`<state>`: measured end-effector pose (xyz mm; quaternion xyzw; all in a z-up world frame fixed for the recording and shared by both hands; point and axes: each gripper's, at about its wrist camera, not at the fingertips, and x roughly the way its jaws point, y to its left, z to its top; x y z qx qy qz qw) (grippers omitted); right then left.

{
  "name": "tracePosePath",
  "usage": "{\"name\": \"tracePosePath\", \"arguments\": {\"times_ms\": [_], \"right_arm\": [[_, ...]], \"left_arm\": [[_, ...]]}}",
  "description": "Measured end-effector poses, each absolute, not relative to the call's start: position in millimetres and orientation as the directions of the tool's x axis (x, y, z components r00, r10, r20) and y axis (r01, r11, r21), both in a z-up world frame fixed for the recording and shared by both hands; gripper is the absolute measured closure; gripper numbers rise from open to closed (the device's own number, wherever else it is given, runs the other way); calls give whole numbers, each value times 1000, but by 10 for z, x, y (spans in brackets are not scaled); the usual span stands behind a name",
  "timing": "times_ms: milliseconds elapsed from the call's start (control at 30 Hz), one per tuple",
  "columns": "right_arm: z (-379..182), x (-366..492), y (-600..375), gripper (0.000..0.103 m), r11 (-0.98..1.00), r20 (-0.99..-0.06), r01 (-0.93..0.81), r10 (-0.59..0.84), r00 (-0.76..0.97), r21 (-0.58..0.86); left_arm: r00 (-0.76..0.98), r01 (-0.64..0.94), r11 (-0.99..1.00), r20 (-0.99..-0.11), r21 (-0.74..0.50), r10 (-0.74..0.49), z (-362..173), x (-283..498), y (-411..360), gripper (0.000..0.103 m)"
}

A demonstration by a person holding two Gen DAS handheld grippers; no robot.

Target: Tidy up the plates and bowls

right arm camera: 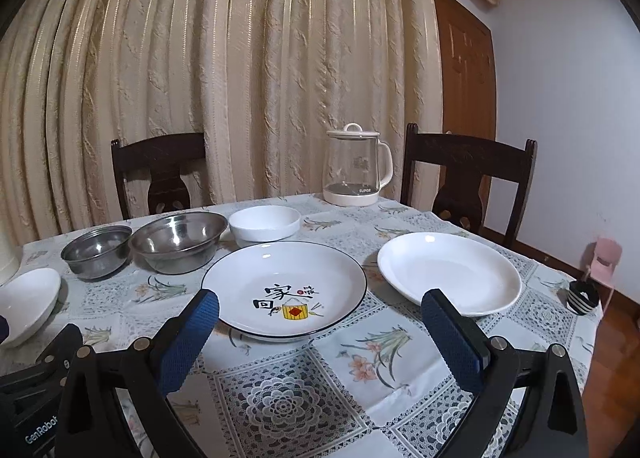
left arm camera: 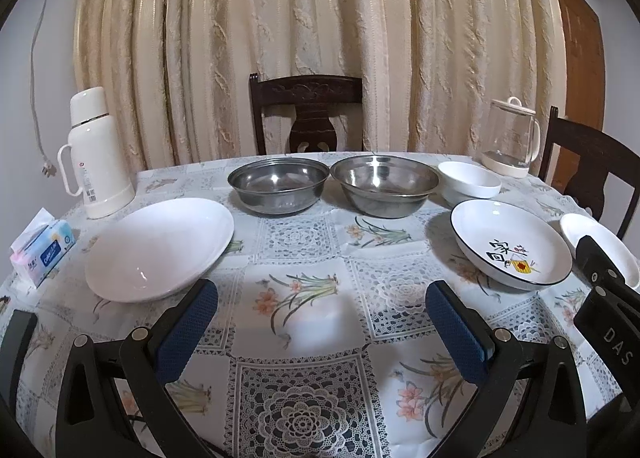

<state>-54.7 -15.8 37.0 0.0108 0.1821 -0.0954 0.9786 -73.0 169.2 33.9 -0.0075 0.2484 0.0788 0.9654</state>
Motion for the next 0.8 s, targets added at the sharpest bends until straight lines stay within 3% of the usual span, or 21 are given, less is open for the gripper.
{"name": "tracePosePath", "arguments": {"times_ms": [167,800], "right_arm": [[331,-451,-199,0,985,-413,175,-157,897,5],[338,-484,-165,0,991,-396,135,-121,910,7]], "left_arm": [[859,-135,990,-495,27,131,325,-712,1679,0],[838,-142,990,-536,-28,104,281,-642,1758,0]]}}
